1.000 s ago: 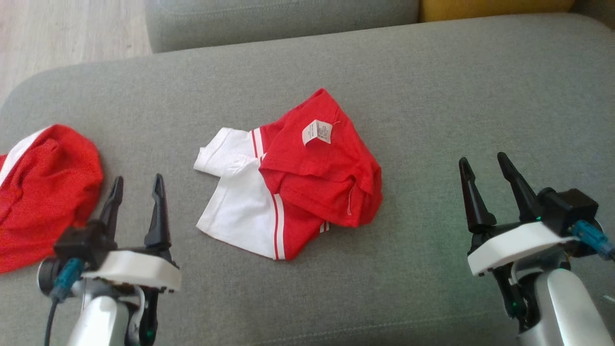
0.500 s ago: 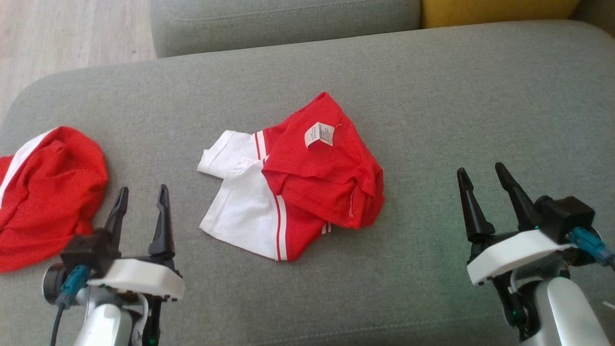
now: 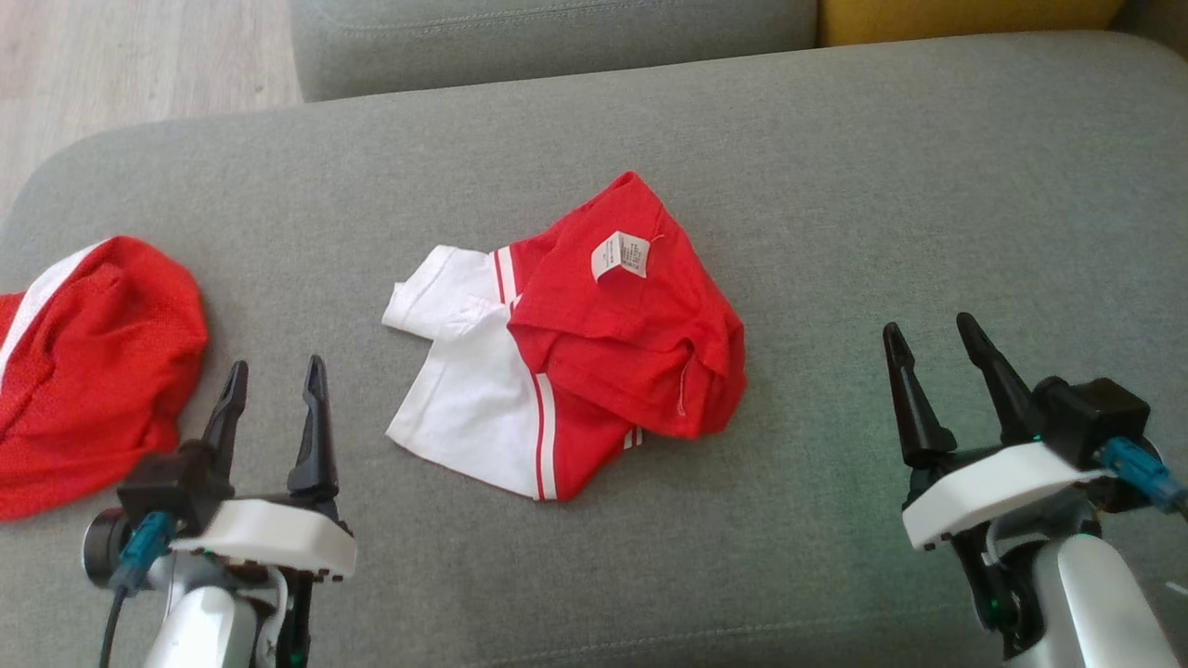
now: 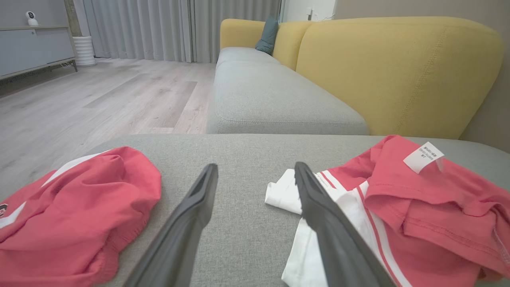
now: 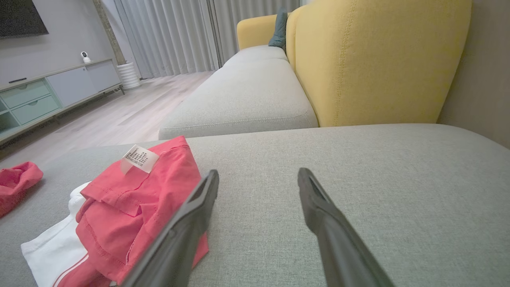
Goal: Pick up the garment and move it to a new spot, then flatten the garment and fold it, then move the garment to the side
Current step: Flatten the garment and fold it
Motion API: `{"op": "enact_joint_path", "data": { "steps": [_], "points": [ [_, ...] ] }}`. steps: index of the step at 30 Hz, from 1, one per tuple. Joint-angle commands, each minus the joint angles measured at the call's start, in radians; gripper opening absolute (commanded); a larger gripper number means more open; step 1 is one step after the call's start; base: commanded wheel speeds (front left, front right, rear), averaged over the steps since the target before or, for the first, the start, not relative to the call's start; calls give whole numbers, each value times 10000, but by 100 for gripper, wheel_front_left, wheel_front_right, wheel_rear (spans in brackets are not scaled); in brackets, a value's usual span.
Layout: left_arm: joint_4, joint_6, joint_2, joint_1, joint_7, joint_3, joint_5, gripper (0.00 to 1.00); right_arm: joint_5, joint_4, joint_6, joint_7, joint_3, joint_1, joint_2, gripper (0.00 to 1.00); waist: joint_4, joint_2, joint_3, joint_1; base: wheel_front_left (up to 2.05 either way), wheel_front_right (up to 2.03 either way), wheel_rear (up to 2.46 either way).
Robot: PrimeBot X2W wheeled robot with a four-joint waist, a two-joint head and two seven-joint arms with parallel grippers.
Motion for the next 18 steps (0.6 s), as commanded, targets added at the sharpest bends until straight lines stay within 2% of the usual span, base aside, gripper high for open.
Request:
{"op": "enact_joint_path", "data": {
  "steps": [1,10,18],
  "points": [
    [-332,56,151,-343,-91,344,123,100,-88,-354,-9,23,250,-328,-46,100,25,-1,34,0,0,0,0],
    [-384,-7,154,-781,-91,251,195,100,208,-156,-9,726,1559,-1014,-540,100,297,-1,526,0,0,0,0],
    [-567,-81,-12,-1454,-91,172,451,100,743,457,-9,1873,4120,-2766,-1237,100,910,-1,1280,0,0,0,0]
  ]
}}
